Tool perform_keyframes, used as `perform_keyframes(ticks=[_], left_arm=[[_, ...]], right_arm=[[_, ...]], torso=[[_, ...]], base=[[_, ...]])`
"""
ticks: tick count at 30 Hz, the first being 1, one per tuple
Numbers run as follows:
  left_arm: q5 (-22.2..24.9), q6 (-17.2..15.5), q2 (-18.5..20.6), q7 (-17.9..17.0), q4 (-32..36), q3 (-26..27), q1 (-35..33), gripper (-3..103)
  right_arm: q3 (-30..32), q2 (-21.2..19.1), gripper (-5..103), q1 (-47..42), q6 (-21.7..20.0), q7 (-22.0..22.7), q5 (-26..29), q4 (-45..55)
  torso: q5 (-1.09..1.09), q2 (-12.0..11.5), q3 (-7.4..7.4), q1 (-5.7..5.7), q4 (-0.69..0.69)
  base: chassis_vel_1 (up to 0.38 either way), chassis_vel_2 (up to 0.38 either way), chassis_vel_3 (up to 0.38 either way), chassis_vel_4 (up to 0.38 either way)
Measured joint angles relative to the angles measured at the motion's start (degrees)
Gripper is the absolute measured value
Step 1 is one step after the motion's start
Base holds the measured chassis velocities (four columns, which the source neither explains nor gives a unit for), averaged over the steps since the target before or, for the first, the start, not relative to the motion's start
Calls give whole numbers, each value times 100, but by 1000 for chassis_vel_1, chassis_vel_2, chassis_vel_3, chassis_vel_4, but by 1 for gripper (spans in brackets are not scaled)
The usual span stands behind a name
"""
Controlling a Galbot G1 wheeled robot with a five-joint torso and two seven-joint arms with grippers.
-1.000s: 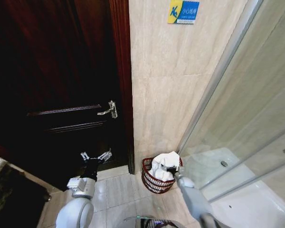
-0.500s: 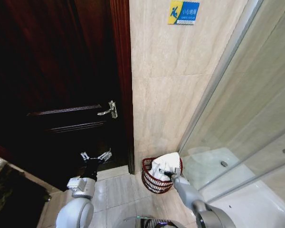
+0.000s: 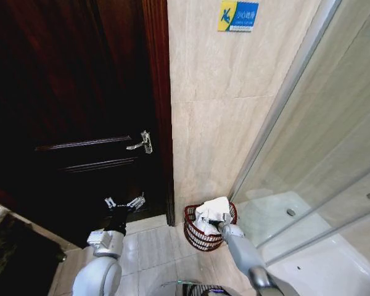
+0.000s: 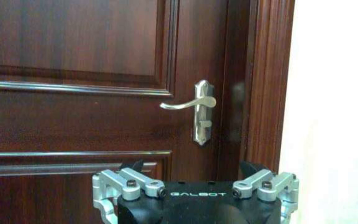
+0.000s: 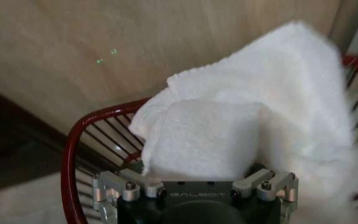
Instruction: Discard the used towel into the hamper.
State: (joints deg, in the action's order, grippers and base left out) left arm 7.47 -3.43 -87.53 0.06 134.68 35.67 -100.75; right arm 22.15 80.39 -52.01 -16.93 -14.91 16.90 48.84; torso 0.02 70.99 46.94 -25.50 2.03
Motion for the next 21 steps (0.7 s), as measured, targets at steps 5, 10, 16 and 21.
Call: perform_keyframes(ticks=[5, 10, 16, 21], left_arm=[[0, 0, 0, -1, 0, 0, 0, 100], [0, 0, -1, -1, 0, 0, 0, 100], [0, 0, 0, -1, 0, 0, 0, 100], [0, 0, 0, -1, 0, 0, 0, 100]], right_arm=[[-136, -466, 100, -644, 186, -19, -669, 1105], [32, -787, 101, -842, 1645, -308, -1560, 1251], [99, -746, 90, -459, 2166, -494, -1454, 487], [108, -467, 74, 46, 2342, -771, -1303, -440]], torso=[[0, 2, 0, 0, -1], [-2, 3, 0, -1, 1], [-2, 3, 1, -2, 0], [-1, 3, 2, -2, 1]], base=[[0, 0, 0, 0], [0, 0, 0, 0], [0, 0, 0, 0], [0, 0, 0, 0]])
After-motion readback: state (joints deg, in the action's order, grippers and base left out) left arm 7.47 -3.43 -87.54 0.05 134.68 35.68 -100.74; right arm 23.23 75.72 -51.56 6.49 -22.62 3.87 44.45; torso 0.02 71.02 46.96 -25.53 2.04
